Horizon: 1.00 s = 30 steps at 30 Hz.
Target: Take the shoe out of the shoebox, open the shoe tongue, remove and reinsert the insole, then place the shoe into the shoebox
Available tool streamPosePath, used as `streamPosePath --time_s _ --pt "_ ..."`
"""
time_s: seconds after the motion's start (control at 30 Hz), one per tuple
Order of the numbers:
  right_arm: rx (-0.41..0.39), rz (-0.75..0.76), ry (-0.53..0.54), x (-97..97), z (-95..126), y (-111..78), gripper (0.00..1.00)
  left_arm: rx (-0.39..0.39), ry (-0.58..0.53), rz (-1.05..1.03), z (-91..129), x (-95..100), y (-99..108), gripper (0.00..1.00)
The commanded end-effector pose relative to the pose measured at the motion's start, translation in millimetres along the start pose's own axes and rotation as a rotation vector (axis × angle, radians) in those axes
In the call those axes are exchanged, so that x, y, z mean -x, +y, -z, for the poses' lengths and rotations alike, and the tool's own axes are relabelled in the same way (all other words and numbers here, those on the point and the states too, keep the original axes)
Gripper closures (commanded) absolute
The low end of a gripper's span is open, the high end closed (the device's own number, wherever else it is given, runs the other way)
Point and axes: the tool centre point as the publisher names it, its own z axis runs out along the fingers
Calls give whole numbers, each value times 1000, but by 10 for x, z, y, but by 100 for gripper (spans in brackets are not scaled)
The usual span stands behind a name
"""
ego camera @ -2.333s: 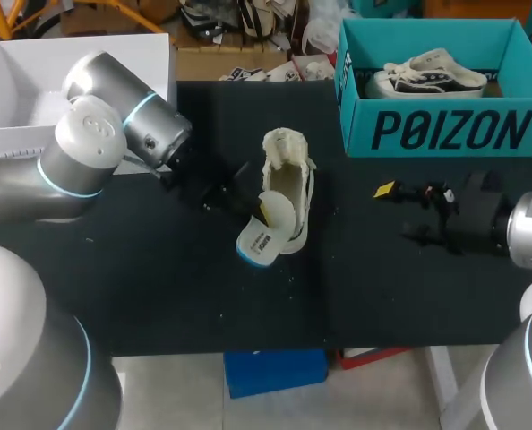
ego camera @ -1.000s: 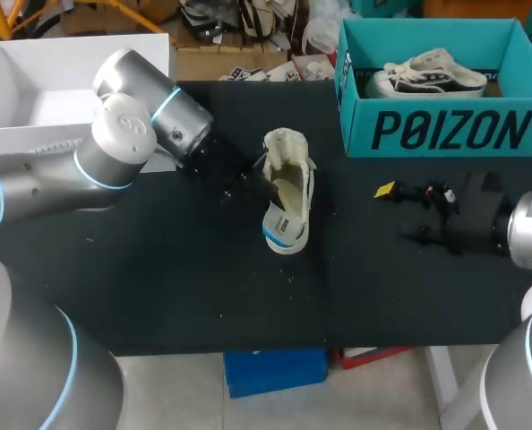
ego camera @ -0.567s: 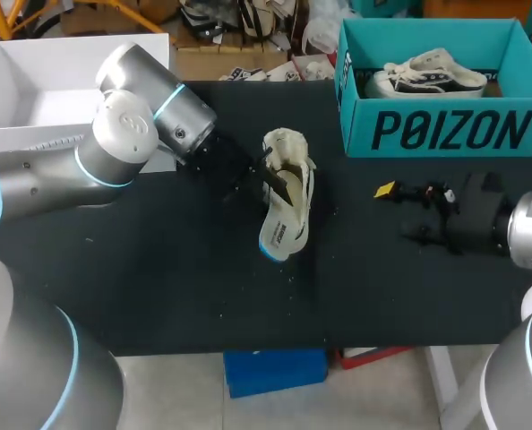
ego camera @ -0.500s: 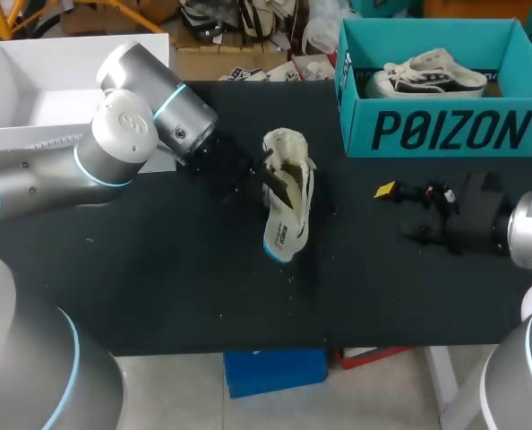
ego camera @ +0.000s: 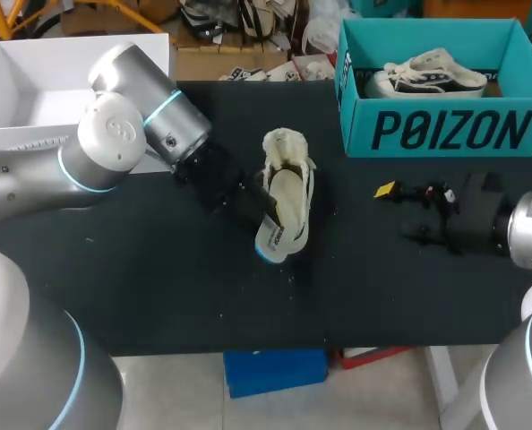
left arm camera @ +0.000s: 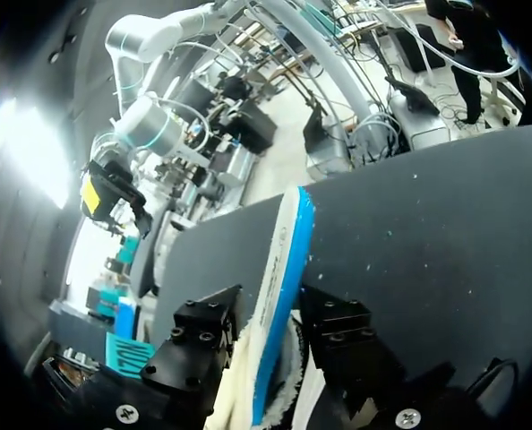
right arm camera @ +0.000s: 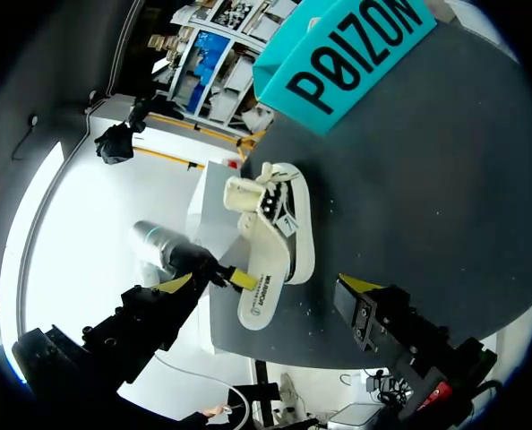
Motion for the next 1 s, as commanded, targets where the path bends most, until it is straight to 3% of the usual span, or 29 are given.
streamPosePath --time_s 0.03,0.2,0.27,0.37,1.0 --pt "0 -1 -2 -7 -12 0 0 31 -4 -5 59 -18 -121 64" --pt "0 -1 -2 -7 -12 0 0 25 -7 -5 38 -44 -141 83" --pt "0 -1 -2 -7 -12 0 0 13 -9 -6 7 -42 -136 100" --pt "0 -1 -2 -7 -12 0 0 3 -16 -11 -28 -31 -127 100" --pt "0 -1 -2 -7 -12 0 0 118 -134 -29 -16 67 155 100"
